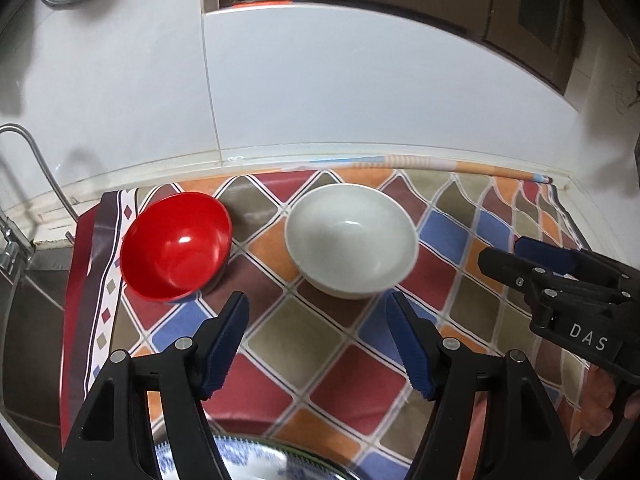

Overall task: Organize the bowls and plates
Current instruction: 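Move both tools toward the white bowl beside the red bowl, then close both tools on the rim of the white bowl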

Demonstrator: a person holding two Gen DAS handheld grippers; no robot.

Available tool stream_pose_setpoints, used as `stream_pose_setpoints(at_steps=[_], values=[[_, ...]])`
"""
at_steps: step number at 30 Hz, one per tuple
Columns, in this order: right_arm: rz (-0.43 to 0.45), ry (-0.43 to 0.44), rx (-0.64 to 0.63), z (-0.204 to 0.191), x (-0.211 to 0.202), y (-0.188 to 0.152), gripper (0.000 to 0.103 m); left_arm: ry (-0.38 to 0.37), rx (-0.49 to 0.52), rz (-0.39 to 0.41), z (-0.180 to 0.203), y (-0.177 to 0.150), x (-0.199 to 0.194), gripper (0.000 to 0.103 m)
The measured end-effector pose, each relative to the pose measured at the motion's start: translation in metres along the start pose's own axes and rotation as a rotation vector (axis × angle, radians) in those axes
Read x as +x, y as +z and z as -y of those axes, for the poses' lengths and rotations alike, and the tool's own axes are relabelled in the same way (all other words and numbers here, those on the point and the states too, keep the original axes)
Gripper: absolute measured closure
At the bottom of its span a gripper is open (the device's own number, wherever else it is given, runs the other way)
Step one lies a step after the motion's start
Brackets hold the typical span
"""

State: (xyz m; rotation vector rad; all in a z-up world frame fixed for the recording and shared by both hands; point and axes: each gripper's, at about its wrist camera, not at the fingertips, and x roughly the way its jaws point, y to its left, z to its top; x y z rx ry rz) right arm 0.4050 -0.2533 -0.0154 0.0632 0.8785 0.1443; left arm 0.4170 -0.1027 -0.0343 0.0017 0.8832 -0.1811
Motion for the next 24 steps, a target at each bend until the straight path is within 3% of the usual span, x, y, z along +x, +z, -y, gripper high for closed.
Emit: stream_pose_setpoints(at_steps=[7,18,24], values=[[-0.027,0.004,-0.051,-0.005,0.034,0.023,0.049,0.020,0.010,-0.023,-0.009,0.018,0.032,0.035],[-0.109,0.041,-0.058,-0.004,0.092,0.040,0.050,0.036,0.032,-0.068,-0.019,0.040,0.081,0.050],[-0.167,0.070,-0.050,-0.003,0.118,0.040,0.059,0.033,0.039,-0.102,-0.020,0.044,0.106,0.059]])
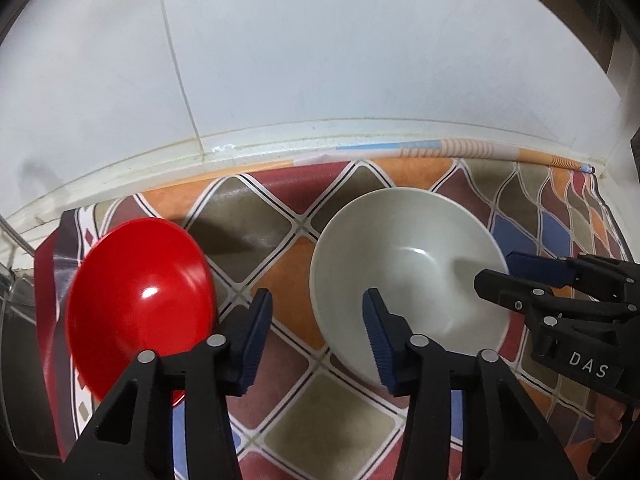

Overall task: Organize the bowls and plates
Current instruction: 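Close both tools on the rim of the white bowl, then lift the white bowl with both tools and carry it to the pink bowl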

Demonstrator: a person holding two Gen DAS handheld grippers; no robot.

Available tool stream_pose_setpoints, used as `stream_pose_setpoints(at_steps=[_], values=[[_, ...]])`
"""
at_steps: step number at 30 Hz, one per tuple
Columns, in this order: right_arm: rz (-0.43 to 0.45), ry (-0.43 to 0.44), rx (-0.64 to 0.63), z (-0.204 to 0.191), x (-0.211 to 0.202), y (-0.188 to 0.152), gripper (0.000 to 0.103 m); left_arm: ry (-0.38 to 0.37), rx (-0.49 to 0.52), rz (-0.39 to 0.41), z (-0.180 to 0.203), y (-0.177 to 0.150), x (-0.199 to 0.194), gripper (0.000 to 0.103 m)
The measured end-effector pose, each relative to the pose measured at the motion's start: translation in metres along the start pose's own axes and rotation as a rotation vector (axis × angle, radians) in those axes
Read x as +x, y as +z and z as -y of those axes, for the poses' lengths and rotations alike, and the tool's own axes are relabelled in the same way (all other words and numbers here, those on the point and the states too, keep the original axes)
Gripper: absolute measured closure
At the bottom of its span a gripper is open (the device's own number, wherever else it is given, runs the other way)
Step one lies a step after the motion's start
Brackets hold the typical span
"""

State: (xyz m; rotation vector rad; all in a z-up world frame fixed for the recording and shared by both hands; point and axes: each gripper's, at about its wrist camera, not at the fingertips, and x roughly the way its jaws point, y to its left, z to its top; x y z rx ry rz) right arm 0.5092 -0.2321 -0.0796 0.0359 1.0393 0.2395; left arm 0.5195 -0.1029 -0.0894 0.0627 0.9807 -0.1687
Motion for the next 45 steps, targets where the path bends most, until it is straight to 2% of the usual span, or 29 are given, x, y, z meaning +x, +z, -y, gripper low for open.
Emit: stream_pose_setpoints(at_steps=[5,7,12,18,26,35,45], values=[[-0.033,0.023,0.018,0.004,0.016,0.001,0.071,-0.008,0.011,-0.021,0.002,0.003,0.013,0.067],[-0.042,0.029,0.026,0.005,0.021,0.000,0.079,-0.014,0.012,-0.030,0.003,0.004,0.017,0.071],[-0.053,0.045,0.033,0.005,0.027,0.002,0.088,-0.032,0.001,-0.053,0.004,0.006,0.025,0.090],[-0.056,0.043,0.051,0.006,0.027,0.004,0.091,-0.047,-0.040,-0.051,0.004,0.008,0.023,0.091],[-0.050,0.045,0.084,0.007,0.011,0.006,0.091,-0.063,-0.040,-0.013,0.006,0.005,-0.009,0.091],[0.018,0.023,0.087,0.004,-0.040,-0.008,0.091,-0.107,-0.015,0.054,0.020,-0.011,-0.065,0.091],[0.136,-0.038,0.095,0.001,-0.111,-0.046,0.091,-0.163,0.025,0.101,0.044,-0.048,-0.123,0.091]])
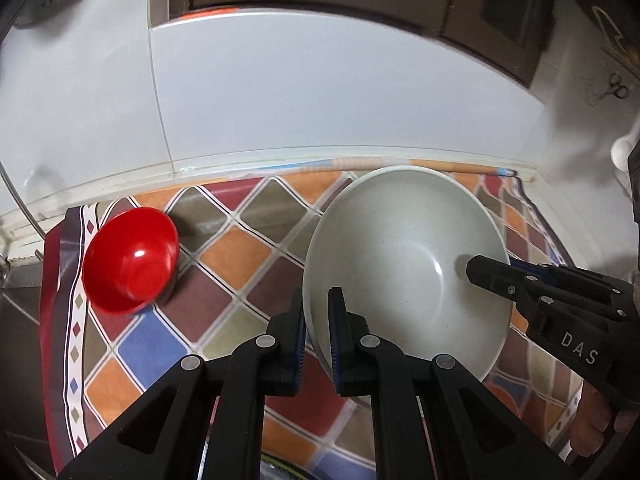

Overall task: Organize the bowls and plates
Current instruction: 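Lift the white bowl with both tools and carry it to the pink bowl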

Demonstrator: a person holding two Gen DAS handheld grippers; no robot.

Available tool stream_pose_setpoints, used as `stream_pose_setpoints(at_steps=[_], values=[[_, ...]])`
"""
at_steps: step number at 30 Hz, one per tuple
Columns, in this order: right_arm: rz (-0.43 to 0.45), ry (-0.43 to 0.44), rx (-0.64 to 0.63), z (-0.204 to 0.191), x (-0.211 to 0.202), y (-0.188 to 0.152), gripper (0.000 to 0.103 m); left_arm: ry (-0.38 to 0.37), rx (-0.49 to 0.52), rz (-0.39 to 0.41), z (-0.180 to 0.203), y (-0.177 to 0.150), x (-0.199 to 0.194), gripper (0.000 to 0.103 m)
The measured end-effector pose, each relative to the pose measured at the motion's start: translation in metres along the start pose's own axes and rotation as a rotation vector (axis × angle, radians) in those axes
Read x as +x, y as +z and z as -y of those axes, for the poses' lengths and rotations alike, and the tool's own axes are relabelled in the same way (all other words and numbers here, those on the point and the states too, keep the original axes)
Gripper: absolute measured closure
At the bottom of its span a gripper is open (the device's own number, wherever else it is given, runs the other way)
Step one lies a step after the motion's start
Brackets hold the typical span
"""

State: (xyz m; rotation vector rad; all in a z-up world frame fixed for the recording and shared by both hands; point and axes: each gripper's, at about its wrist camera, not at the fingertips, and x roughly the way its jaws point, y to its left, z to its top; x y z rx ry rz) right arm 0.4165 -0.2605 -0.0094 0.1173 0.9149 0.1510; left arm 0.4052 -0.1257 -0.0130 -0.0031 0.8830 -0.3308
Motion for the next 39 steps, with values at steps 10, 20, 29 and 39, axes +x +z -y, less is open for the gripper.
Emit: stream_pose_setpoints(at_steps=[10,20,29,39], values=[[0.017,-0.032,0.056,0.011,-0.053,-0.046,0.091,-0.046,0.078,0.007,0.035,-0.039,-0.036,0.090],[-0.008,-0.060,0.112,0.020,-0.084,-0.093,0.091,-0.085,0.113,-0.039,0.057,-0.074,-0.046,0.090],[-0.052,-0.087,0.145,0.030,-0.089,-0.122,0.091,-0.101,0.121,-0.103,0.071,-0.096,-0.036,0.090],[-0.105,-0.097,0.166,0.042,-0.083,-0.140,0.091,-0.096,0.138,-0.152,0.080,-0.107,-0.023,0.090]])
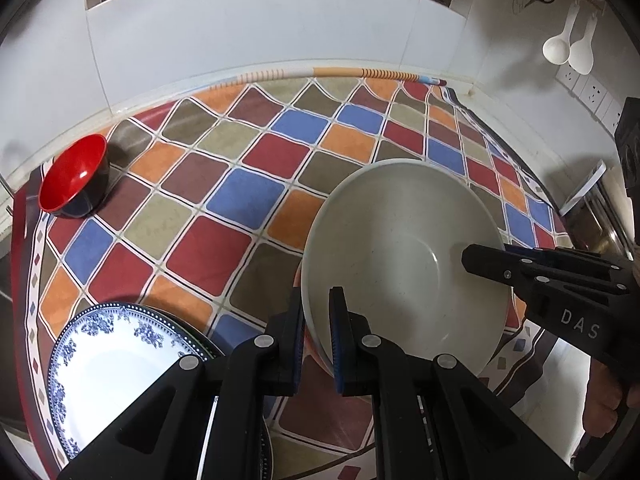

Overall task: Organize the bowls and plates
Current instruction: 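Lift the white bowl with both tools and carry it to the pink bowl, then lower the white bowl into the pink bowl and open both tools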

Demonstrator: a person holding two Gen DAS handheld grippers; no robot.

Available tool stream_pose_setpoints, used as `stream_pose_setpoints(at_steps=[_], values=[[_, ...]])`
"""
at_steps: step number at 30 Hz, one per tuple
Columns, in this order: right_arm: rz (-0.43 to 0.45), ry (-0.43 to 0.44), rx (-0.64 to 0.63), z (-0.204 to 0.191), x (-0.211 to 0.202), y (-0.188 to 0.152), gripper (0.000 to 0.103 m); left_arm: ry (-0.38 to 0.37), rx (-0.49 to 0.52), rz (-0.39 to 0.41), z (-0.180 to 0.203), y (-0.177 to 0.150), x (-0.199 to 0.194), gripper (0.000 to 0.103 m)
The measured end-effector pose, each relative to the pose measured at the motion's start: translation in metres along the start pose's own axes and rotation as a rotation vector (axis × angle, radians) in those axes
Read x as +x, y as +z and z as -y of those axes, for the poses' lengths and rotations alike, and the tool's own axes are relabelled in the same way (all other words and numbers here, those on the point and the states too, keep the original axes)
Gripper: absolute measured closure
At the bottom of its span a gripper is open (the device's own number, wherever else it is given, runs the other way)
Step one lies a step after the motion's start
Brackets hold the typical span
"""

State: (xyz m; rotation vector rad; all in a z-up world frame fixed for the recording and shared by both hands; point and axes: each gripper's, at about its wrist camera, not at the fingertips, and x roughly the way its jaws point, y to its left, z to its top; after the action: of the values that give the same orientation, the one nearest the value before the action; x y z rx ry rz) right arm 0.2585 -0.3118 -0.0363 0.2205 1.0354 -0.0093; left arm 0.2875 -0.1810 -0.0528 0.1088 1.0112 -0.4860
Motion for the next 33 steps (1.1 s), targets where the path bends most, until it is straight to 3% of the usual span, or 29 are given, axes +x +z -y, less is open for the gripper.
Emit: stream_pose_setpoints(at_steps=[16,22,24,26,27,30,33], values=[[-0.057,0.007,-0.006,0.007,0.018,-0.008,0.091,0.018,-0.002,-0.037,0.000,-0.006,0.016,0.089],[-0.063,-0.005,-0.009,0.009,0.023,-0.009,0.091,0.008,-0.009,-0.036,-0.001,-0.007,0.018,0.078],[-0.063,-0.005,-0.008,0.009,0.024,-0.009,0.091,0.007,-0.009,-0.034,-0.001,-0.006,0.018,0.066],[-0.061,-0.009,-0.010,0.010,0.025,-0.010,0.090,0.011,-0.007,-0.028,-0.002,-0.006,0.017,0.063],[-0.061,-0.009,-0.011,0.009,0.025,-0.010,0.089,0.014,-0.008,-0.024,-0.002,-0.006,0.016,0.061],[-0.054,-0.014,-0.010,0.009,0.024,-0.010,0.067,0.025,-0.012,-0.007,-0.005,-0.004,0.011,0.058],[-0.016,-0.050,-0.020,0.006,0.019,-0.009,0.067,0.034,-0.015,0.016,-0.009,-0.001,0.004,0.050]])
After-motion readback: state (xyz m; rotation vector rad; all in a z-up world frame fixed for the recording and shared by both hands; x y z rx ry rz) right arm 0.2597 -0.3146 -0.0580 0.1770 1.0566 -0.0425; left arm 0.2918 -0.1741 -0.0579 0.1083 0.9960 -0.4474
